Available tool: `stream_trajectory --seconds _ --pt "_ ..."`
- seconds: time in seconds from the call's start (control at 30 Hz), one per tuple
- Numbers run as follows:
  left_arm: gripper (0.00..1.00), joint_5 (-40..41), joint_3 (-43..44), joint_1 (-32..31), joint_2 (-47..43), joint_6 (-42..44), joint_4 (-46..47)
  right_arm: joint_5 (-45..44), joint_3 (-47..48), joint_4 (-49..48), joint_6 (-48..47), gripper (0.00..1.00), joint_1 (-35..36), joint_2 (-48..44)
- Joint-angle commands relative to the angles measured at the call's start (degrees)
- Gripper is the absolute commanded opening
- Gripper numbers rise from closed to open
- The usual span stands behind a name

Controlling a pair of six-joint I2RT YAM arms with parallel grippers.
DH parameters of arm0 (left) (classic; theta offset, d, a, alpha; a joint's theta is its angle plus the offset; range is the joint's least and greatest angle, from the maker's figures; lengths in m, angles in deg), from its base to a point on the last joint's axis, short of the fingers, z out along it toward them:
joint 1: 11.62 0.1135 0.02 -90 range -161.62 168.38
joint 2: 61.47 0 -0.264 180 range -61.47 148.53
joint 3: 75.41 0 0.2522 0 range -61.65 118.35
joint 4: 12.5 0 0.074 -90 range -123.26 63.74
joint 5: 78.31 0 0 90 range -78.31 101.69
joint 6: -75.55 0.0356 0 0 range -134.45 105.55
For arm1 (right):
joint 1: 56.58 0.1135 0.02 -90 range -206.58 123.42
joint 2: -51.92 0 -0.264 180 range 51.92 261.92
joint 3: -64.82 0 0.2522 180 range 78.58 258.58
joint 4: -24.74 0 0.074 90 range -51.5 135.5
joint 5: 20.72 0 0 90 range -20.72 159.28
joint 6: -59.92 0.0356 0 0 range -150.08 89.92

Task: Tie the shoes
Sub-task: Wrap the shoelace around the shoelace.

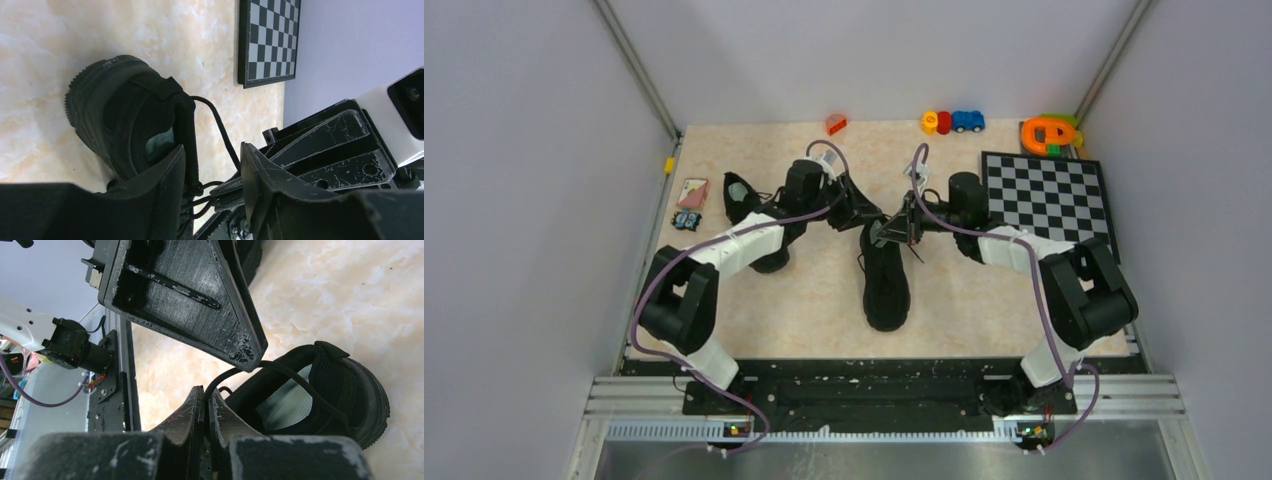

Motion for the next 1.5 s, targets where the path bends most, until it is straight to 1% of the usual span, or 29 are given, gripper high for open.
stream_trajectory --seconds 0.0,0.23,0.33,0.47,0.7,0.77,0.87,0.9,1.0,1.07,1.13,1.23,1.47 --pt "0.48 -3.3 1.6 -0.2 0.4 -3.3 1.6 1.0 -0.2 -2.6 -1.7 0.00 0.8 -3.1" --pt "0.50 -5.5 2.6 -0.5 3.2 -5.2 3.7 1.6 -0.4 -3.2 -1.3 0.00 0.8 -3.1" --pt "0.49 -7.5 4.4 -0.5 5.7 -6.2 4.9 2.4 -0.4 -3.7 -0.7 0.00 0.8 -3.1" --pt "0.51 -8.7 7.0 -0.5 8.8 -7.2 5.0 2.6 -0.5 -4.0 -0.5 0.00 0.8 -3.2" --pt "0.53 -11.3 8.6 -0.5 11.0 -8.1 4.9 2.7 -0.5 -3.8 -0.8 0.00 0.8 -3.4" --pt "0.50 -12.3 8.8 -0.5 11.3 -8.1 4.2 2.7 -0.5 -3.8 -0.7 0.00 0.8 -3.4" --pt "0.41 -12.5 8.9 -0.4 11.5 -7.5 2.3 2.8 -0.5 -3.8 -0.7 0.00 0.8 -3.4" --pt "0.36 -12.4 8.7 -0.5 11.3 -7.5 1.8 2.8 -0.5 -3.9 -0.6 0.00 0.9 -3.4" --pt "0.25 -12.5 7.3 -0.6 10.8 -7.7 1.9 2.7 -0.5 -3.9 -0.6 0.00 0.9 -3.4" --pt "0.14 -12.5 6.6 -0.5 10.1 -7.4 1.9 2.7 -0.5 -3.9 -0.4 0.00 0.8 -3.5" --pt "0.00 -10.5 5.9 -0.3 8.9 -6.4 1.3 2.6 -0.6 -4.0 -0.4 0.00 0.8 -3.6" --pt "0.00 -7.7 5.5 0.5 6.7 -4.6 0.0 2.3 -0.8 -3.7 -0.3 0.00 0.8 -3.8" --pt "0.00 -7.1 3.0 2.7 1.7 -3.5 0.5 2.8 -1.4 -4.6 0.9 0.00 0.3 -3.5"
